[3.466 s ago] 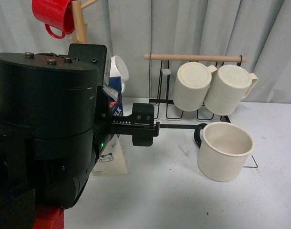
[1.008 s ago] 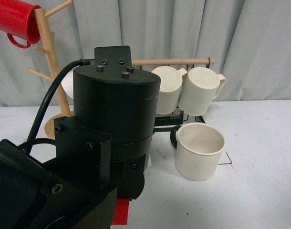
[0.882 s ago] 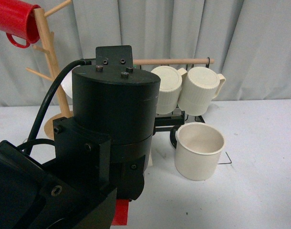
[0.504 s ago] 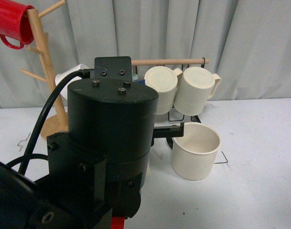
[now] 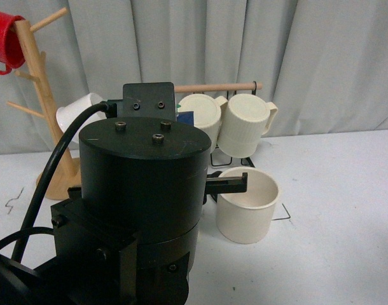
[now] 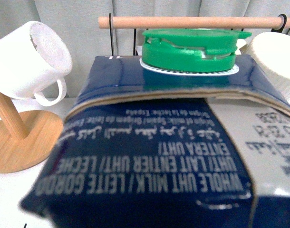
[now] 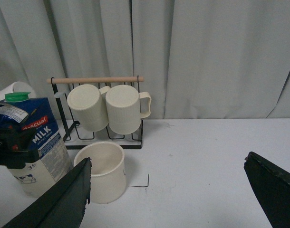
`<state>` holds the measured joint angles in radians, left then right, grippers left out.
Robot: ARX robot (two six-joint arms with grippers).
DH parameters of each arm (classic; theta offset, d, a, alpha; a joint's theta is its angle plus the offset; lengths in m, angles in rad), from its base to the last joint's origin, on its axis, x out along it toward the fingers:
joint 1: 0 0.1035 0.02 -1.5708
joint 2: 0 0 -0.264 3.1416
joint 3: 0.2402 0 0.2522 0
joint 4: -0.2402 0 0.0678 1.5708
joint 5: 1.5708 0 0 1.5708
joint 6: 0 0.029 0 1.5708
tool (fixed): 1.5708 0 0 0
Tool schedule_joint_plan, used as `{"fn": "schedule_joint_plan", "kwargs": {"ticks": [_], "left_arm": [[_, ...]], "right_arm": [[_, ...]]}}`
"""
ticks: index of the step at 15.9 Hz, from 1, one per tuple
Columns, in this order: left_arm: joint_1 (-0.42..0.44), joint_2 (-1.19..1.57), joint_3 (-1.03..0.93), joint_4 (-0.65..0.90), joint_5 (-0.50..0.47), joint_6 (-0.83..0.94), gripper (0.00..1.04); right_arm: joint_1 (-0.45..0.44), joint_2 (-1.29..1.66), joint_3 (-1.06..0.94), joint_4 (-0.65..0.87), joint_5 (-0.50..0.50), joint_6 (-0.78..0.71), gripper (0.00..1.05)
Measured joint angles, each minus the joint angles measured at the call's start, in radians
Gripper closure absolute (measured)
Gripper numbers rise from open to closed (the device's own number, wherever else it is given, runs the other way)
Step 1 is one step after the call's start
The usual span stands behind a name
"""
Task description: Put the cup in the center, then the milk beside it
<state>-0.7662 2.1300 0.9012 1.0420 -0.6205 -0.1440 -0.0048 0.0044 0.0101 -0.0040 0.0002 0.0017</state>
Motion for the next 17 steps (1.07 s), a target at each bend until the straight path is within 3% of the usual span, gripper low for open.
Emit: {"fn": "schedule_joint_plan", "kwargs": {"ticks": [7, 17], "left_arm": [[-0.003, 0.001, 0.000, 0.014, 0.011, 0.047, 0.05], [-0.014, -0.053, -0.053, -0.050, 0.084, 0.017, 0.07]], "right_arm": [[0.000, 0.000, 0.000, 0.000, 0.000, 0.000, 0.07], [0.000, 0.000, 0.000, 0.000, 0.000, 0.000, 0.07]]}}
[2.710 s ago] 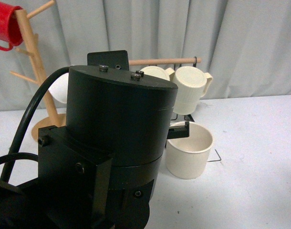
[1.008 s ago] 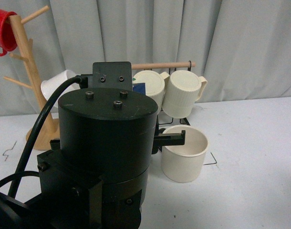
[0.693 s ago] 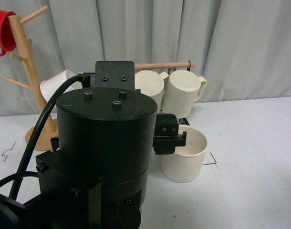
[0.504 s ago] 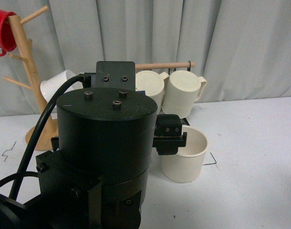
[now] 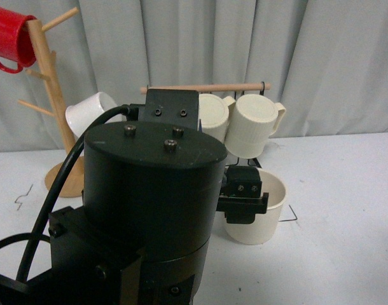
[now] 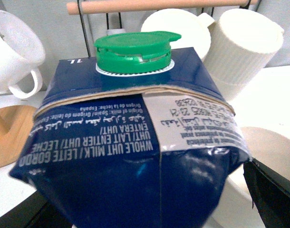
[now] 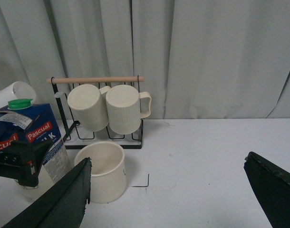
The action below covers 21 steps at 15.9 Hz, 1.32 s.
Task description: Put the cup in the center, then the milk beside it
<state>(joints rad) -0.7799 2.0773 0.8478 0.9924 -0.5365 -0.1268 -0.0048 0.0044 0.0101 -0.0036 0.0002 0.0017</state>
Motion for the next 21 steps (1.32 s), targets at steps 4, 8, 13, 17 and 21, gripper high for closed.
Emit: {"fn": "schedule_joint_plan", "kwargs": {"ticks": [4, 8, 13, 17, 21], "left_arm": [[0.024, -0.088, -0.090, -0.022, 0.098, -0.063, 0.07], [0.119, -0.277, -0.269, -0.008, 0.286, -0.138, 0.07], [0.251, -0.418, -0.394, 0.007, 0.378, -0.137, 0.07], [0.386, -0.589, -0.594, 0.152, 0.151, 0.058, 0.40], [0.515, -0.875, -0.721, 0.055, 0.273, 0.108, 0.82]], "right_arm": [[0.000, 0.000, 0.000, 0.000, 0.000, 0.000, 0.07], [0.000, 0.000, 0.000, 0.000, 0.000, 0.000, 0.07], [0.000, 0.000, 0.000, 0.000, 0.000, 0.000, 0.07], [0.000, 0.000, 0.000, 0.000, 0.000, 0.000, 0.07], [0.000, 0.000, 0.000, 0.000, 0.000, 0.000, 0.07]]}}
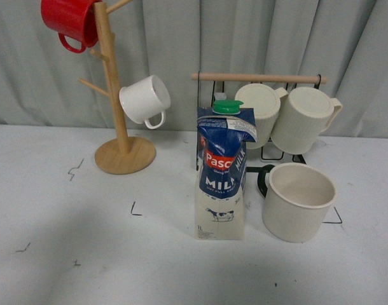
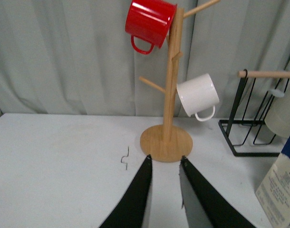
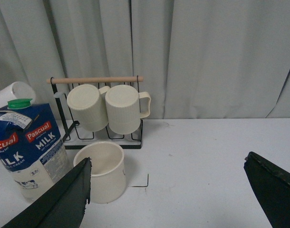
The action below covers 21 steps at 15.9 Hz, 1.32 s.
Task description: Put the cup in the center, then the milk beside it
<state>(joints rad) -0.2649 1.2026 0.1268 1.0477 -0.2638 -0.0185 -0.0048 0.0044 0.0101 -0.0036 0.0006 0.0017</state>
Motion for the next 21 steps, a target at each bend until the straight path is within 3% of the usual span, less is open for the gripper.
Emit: {"fn": "schedule_joint_plan", "kwargs": {"ticks": [2, 8, 10, 21], "left_arm": [[0.056, -0.128, -0.045, -0.073, 0.051, 0.003, 1.03], [0.168, -0.477, -0.109, -0.350, 0.161, 0.003, 1.03], [0.263, -0.576, -0.117, -0.438, 0.256, 0.004, 1.03], [0.263, -0.946, -0.118, -0.792, 0.263, 0.004, 1.03]], "right_arm": [[0.000, 0.000, 0.000, 0.000, 0.000, 0.000, 0.07], [0.000, 0.000, 0.000, 0.000, 0.000, 0.000, 0.07], [0.000, 0.000, 0.000, 0.000, 0.000, 0.000, 0.07], [0.000, 0.000, 0.000, 0.000, 0.000, 0.000, 0.07]]}}
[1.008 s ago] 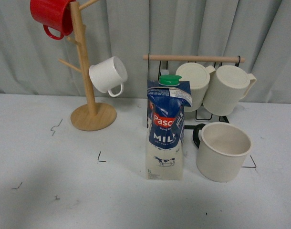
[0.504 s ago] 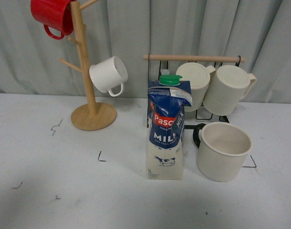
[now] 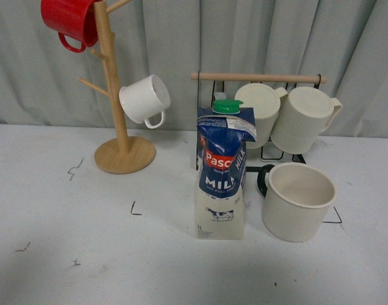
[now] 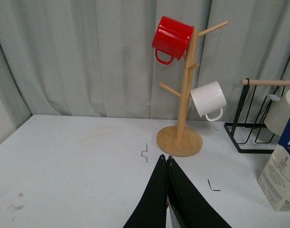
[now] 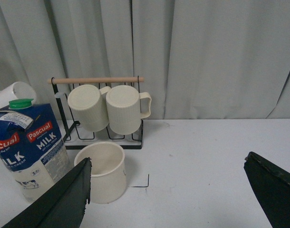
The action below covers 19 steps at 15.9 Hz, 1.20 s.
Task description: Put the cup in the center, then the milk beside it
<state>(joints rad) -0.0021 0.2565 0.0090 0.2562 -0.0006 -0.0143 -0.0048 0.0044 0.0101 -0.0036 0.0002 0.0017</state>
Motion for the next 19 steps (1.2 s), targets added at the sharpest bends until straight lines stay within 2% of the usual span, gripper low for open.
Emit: {"fn": "schedule_joint_plan", "kwargs": {"ticks": [5, 6, 7, 13, 16, 19], "left_arm": [[0.000, -0.088, 0.000, -0.086, 0.000, 0.000, 1.03], [0.000, -0.180, 0.001, -0.235, 0.002, 0.000, 1.03], [0.000, -0.249, 0.001, -0.246, 0.000, 0.000, 1.03], [0.000, -0.248, 0.001, -0.260, 0.000, 0.000, 1.03], [0.000, -0.248, 0.001, -0.259, 0.000, 0.000, 0.66], [0.000, -0.248, 0.001, -0.260, 0.000, 0.000, 0.54]], "right_arm": [[0.000, 0.000, 0.000, 0.000, 0.000, 0.000, 0.07], [0.000, 0.000, 0.000, 0.000, 0.000, 0.000, 0.07], [0.000, 0.000, 0.000, 0.000, 0.000, 0.000, 0.07], [0.000, 0.000, 0.000, 0.000, 0.000, 0.000, 0.07], [0.000, 0.000, 0.000, 0.000, 0.000, 0.000, 0.07], [0.000, 0.000, 0.000, 0.000, 0.000, 0.000, 0.07]]}}
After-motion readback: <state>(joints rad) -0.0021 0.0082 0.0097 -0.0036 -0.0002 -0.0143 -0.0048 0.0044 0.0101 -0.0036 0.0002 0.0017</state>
